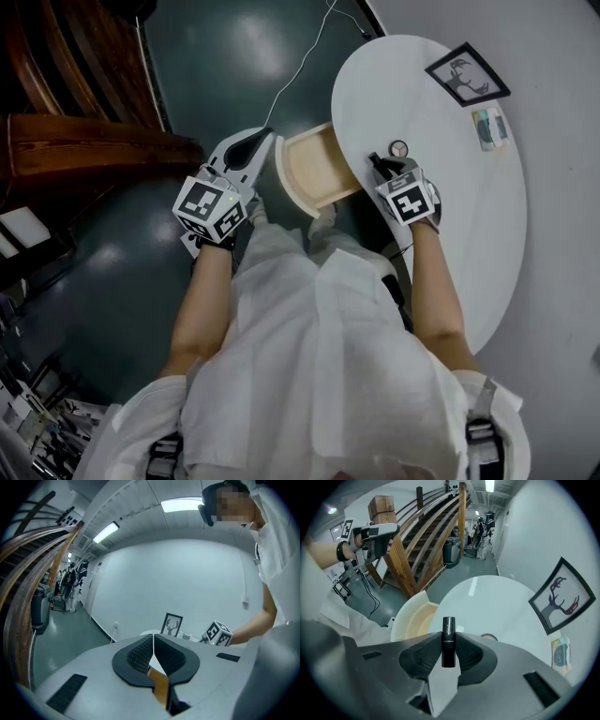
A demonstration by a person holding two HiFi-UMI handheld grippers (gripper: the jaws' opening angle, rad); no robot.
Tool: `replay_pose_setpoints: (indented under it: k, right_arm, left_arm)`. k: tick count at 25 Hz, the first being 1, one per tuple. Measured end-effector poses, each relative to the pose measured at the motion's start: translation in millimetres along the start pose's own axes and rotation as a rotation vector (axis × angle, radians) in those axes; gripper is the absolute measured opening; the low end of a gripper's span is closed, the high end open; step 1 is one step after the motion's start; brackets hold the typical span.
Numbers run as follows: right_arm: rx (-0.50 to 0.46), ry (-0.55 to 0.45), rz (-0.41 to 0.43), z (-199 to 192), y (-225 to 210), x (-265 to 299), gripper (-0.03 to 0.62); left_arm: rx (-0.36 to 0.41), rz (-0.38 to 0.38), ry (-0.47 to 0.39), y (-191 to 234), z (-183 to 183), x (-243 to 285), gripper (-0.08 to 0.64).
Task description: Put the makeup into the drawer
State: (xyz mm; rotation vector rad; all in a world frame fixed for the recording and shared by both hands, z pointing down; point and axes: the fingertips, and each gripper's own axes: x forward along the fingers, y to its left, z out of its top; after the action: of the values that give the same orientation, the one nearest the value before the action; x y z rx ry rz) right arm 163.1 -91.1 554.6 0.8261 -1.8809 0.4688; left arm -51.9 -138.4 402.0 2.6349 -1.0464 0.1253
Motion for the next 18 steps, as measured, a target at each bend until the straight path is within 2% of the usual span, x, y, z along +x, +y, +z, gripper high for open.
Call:
replay_pose_setpoints:
  k: [9, 18]
  right_arm:
    - [-0.049, -0.045, 0.107, 73.8, 58.3, 40.8, 0.087]
    - [-0.01, -0.008, 0.155, 100.3, 96.8, 102.3, 0.087]
  left_arm:
    - [-0.018, 0.079, 0.0, 36.4, -1.8, -43.2, 0.018]
    - [-0.028, 0.103, 0.027, 66.3, -7.0, -64.9, 0.018]
